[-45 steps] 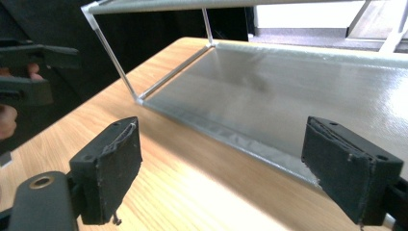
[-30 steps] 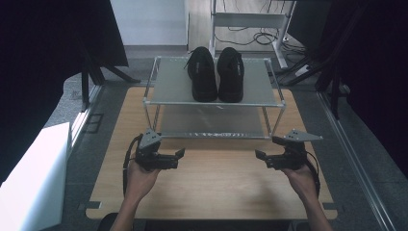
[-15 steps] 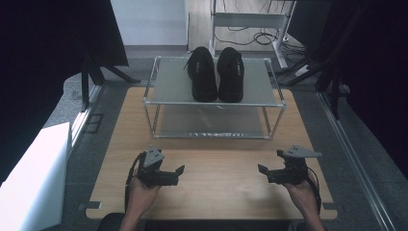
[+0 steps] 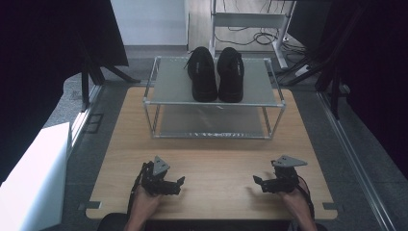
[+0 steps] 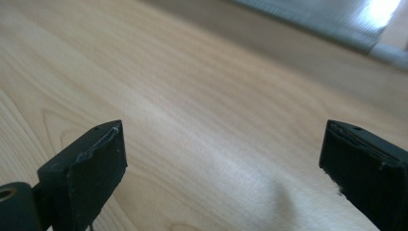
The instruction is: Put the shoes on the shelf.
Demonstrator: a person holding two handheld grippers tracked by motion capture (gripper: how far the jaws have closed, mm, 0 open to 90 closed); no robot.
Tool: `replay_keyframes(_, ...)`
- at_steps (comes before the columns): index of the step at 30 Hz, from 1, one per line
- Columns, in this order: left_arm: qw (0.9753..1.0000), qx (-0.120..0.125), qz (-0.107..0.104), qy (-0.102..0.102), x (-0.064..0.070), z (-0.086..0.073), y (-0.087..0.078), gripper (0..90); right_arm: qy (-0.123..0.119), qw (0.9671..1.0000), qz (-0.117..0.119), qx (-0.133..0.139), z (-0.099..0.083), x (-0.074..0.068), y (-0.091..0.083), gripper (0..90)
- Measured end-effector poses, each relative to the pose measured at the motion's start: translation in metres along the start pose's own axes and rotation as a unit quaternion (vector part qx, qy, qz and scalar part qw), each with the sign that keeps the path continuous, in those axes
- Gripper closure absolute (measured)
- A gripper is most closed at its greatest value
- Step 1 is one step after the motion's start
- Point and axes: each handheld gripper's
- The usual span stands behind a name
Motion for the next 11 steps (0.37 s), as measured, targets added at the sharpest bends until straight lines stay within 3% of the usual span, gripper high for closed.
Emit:
replay_keyframes(4,0.9996,-0.027,0.006,0.011,0.003,-0.002,0.009,0.0,-0.016,0.9996,0.005,-0.024,-0.005,-0.003,0.008,2.6)
replay_keyframes(11,0.999,-0.041,0.009,0.013,0.004,-0.003,0.014,0.0,-0.032,0.9985,0.009,-0.044,-0.008,-0.007,0.013,2.6)
Point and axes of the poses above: each handheld gripper's, and its own axes: y roughly forward along the jaws, z roughly out of its top, x roughly to its right, and after that the axes turned 7 degrees about -z, right-handed
